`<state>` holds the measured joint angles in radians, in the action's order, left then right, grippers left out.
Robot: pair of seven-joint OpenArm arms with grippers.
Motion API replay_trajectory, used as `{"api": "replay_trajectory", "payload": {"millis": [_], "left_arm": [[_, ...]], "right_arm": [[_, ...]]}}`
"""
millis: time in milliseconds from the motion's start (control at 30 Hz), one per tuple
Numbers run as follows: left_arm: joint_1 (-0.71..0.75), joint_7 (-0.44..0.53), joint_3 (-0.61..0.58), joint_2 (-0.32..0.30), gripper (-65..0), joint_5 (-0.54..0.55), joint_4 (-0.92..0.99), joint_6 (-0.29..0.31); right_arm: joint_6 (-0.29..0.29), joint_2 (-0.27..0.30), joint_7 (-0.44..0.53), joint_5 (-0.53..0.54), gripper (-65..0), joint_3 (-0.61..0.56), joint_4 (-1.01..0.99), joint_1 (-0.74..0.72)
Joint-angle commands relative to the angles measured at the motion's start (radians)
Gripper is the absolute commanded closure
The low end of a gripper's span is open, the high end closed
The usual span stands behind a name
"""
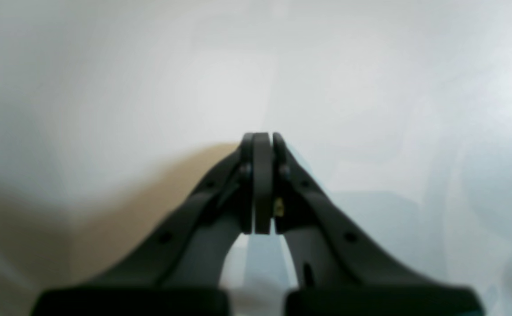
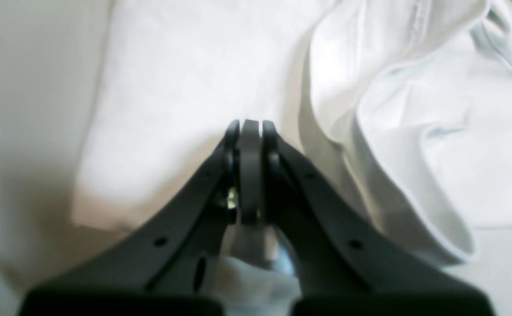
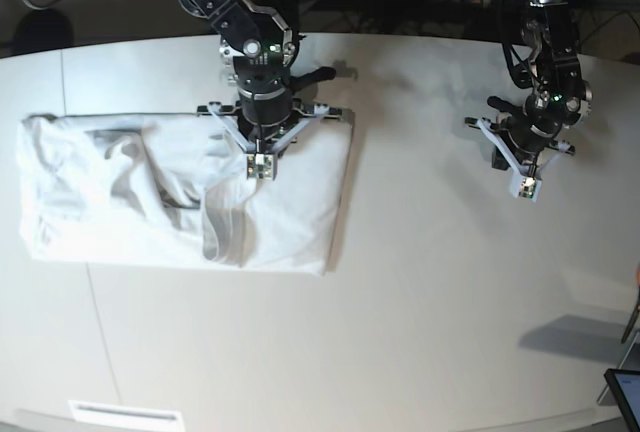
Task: Fold the T-shirt properly
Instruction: 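Press and smooth the folded stack with the right gripper, sliding toward the other end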
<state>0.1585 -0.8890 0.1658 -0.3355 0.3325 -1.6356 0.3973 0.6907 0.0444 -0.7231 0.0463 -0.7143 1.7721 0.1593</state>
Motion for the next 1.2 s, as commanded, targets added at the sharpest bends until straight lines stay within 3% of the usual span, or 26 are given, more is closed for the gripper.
{"api": "replay_trajectory", "payload": {"millis": [0,167,433,567,800,967,1167], "left_arm": [[-0.010,0.020,0.007,-0.014,0.0,0.001,-0.019,0.001],[-0.010,0.020,0.007,-0.014,0.0,0.001,-0.019,0.001],[-0.010,0.020,0.007,-0.006,0.0,0.006,-0.021,0.001],[-0.010,0.020,0.007,0.002,0.0,0.004,-0.021,0.001],[-0.010,0.020,0.007,0.003,0.0,0.004,-0.021,0.001],[-0.010,0.020,0.007,0.003,0.0,0.004,-0.021,0.001],[-0.010,0.020,0.007,0.005,0.0,0.006,-0.021,0.001]], "right_arm": [[0.007,-0.005,0.024,-0.015,-2.6,0.022,0.018,-0.007],[0.007,0.027,0.023,-0.015,-2.8,0.066,0.090,-0.028],[-0.124,0.036,-0.048,-0.013,-2.9,0.072,0.084,-0.197],[-0.219,0.033,-0.045,-0.013,-2.9,0.103,-0.011,-0.275],[-0.236,0.041,-0.006,-0.013,-2.9,0.223,-0.165,-0.318],[-0.368,0.039,0.043,-0.016,-2.9,0.336,-0.252,-0.323],[-0.375,0.045,0.082,-0.016,-2.9,0.368,-0.364,-0.372]]}}
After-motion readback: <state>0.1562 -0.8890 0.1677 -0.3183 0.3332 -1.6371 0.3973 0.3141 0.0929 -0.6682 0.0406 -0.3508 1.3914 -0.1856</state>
